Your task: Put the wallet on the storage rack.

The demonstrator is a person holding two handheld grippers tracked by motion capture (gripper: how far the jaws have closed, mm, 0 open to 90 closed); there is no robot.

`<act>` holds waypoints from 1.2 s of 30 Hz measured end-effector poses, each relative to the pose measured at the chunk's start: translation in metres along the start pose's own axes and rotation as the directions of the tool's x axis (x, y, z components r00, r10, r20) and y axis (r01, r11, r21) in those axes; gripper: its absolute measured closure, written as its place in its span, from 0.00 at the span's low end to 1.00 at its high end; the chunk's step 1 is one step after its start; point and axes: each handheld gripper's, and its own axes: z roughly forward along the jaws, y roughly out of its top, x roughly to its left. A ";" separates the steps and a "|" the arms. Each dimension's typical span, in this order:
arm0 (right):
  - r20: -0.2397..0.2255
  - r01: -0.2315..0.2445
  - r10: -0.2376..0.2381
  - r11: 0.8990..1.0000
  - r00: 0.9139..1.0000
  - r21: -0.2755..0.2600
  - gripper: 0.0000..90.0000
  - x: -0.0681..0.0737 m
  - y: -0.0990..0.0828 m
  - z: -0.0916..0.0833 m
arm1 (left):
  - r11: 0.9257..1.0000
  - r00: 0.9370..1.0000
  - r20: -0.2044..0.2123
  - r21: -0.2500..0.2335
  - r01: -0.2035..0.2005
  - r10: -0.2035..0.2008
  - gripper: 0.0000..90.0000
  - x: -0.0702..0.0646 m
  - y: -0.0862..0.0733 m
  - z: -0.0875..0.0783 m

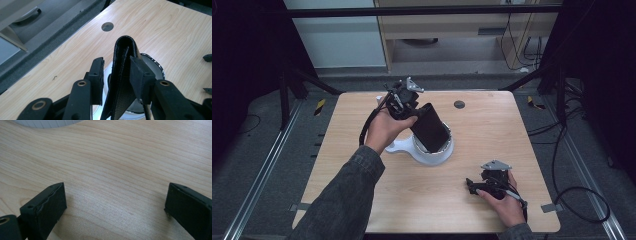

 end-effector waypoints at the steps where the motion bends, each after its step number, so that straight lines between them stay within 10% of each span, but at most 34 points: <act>1: -0.001 -0.002 0.002 1.000 1.000 0.001 0.04 0.000 0.000 0.000 | 1.000 1.000 0.000 -0.004 0.002 -0.002 0.70 0.001 0.000 -0.001; 17: -0.001 -0.001 0.001 1.000 1.000 0.001 0.04 0.000 0.000 0.000 | 0.998 0.999 -0.038 -0.065 -0.019 0.016 0.61 0.000 -0.003 -0.025; 36: -0.001 0.001 -0.001 1.000 1.000 0.000 0.04 0.000 0.000 0.000 | 0.982 0.997 0.061 -0.183 -0.040 0.052 0.12 -0.046 -0.033 -0.043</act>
